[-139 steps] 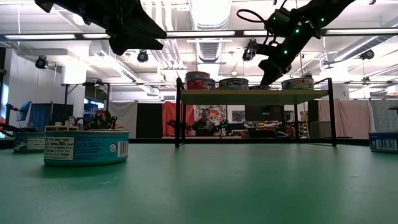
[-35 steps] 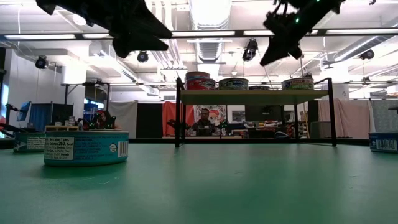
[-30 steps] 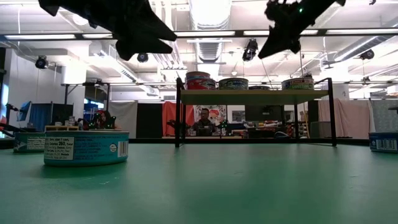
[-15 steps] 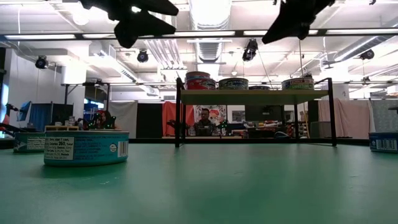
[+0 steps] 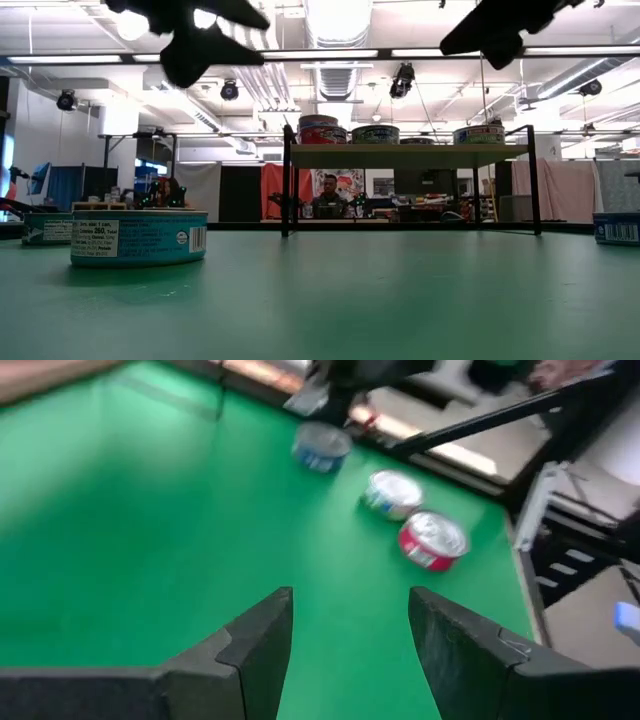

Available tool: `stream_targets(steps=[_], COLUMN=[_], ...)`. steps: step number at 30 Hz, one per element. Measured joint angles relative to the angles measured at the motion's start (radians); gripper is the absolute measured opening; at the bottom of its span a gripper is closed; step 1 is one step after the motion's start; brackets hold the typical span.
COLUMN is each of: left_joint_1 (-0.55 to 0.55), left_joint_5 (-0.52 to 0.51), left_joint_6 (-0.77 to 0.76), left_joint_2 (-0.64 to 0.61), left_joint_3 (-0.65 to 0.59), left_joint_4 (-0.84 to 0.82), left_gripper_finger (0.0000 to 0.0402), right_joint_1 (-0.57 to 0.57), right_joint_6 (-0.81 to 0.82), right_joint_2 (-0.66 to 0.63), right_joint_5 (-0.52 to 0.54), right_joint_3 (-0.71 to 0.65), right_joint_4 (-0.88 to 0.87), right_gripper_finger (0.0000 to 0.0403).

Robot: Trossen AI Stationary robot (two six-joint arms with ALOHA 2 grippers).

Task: Stack canned seafood by type on shelf
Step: Put the yellow/blue tuna can on the shelf

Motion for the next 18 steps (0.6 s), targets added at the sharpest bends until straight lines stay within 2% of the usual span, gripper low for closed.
stream_targets(steps=[8,18], left_joint_1=[-0.012,-0.078], left_joint_5=[0.015,0.123], left_joint_6=[-0.248,-0.424], left_joint_2=[0.000,0.000], left_joint_3=[-0.001,-0.002], left_joint_4=[-0.169,-0.196], left_gripper_finger=[0.0184,0.0184], right_joint_1=[0.060,0.069], right_joint_6=[0.040,0.086], right_joint_2=[0.000,0.028], right_joint_5=[-0.006,-0.007], right_joint_3=[-0.116,-0.144], right_joint_4=[0.135,0.159], right_gripper_finger=[0.0009,0.0009])
